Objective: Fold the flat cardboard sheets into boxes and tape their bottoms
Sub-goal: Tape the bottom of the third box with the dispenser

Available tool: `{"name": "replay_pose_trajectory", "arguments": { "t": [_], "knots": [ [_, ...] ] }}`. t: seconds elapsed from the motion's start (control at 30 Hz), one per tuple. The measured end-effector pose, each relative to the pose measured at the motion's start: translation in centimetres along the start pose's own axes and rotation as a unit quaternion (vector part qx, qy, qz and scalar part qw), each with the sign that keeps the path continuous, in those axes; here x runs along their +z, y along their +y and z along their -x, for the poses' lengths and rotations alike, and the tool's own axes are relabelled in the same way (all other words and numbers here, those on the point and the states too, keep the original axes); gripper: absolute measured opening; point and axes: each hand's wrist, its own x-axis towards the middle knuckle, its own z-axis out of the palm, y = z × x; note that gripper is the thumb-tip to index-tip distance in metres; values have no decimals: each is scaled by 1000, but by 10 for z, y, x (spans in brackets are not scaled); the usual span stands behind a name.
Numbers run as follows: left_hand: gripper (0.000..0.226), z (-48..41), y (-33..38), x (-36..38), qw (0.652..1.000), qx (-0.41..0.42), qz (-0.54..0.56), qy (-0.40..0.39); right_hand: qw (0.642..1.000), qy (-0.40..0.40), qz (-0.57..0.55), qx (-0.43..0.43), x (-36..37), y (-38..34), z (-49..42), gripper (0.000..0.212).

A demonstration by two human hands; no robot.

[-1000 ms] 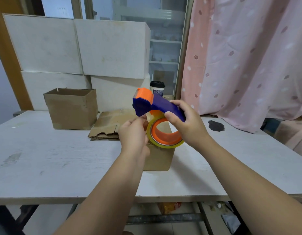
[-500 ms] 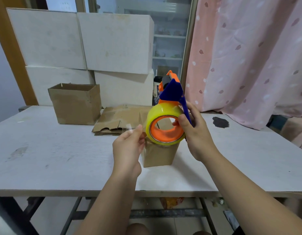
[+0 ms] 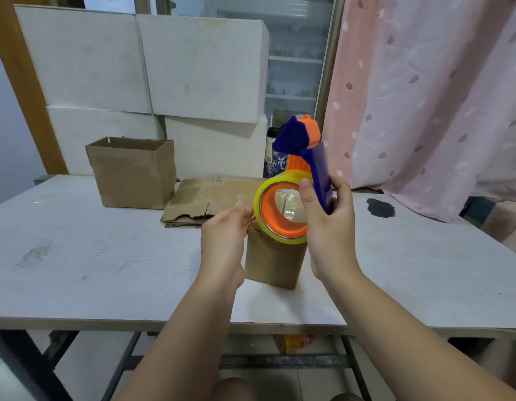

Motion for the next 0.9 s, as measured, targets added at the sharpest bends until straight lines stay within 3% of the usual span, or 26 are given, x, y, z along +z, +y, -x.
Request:
{"name": "replay_pose_trajectory", "arguments": {
  "t": [0.23, 0.4, 0.67, 0.9],
  "knots": [
    [25, -2, -5, -11, 998, -54, -16, -28, 997, -68, 28, 31, -14, 1, -14, 52],
    [27, 7, -7, -9, 997, -59, -29, -30, 996, -57, -7, 66, -19, 13, -11, 74],
    [24, 18, -16, 6, 995, -61, 69, 31, 971, -128, -161, 123, -30, 16, -19, 58],
    [16, 16, -19, 5, 994, -80, 67, 43, 967, -161, -173, 97, -29, 18, -21, 61]
  ]
}}
